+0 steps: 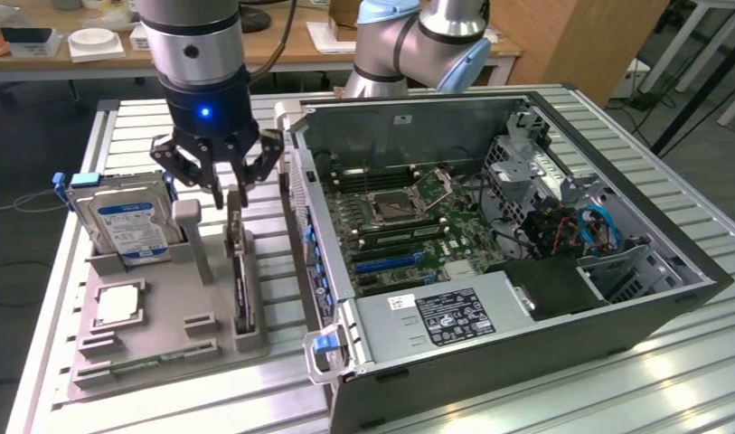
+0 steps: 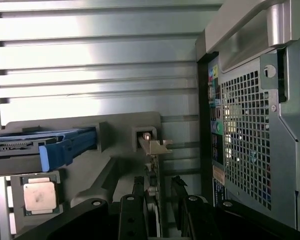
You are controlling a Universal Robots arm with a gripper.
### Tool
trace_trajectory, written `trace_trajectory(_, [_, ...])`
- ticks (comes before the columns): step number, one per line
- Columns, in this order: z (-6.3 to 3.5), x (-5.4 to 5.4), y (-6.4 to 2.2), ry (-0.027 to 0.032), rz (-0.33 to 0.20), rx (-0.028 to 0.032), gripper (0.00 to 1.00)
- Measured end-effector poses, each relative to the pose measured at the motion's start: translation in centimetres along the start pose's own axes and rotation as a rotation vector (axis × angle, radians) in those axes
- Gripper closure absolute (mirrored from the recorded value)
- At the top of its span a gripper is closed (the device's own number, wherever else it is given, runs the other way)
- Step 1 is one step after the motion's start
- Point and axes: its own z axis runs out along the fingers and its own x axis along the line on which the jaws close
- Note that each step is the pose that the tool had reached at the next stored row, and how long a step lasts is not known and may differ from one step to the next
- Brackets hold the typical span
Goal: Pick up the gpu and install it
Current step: 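Pick up the gpu and move the gpu toward the slot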
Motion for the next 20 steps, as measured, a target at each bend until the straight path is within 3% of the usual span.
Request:
trace_trajectory(12, [0.23, 0.0, 0.01, -0.0001, 0.0, -0.0001, 0.64])
trace_trajectory(20, [1.25, 0.0, -0.01, -0.0001, 0.0, -0.0001, 0.64])
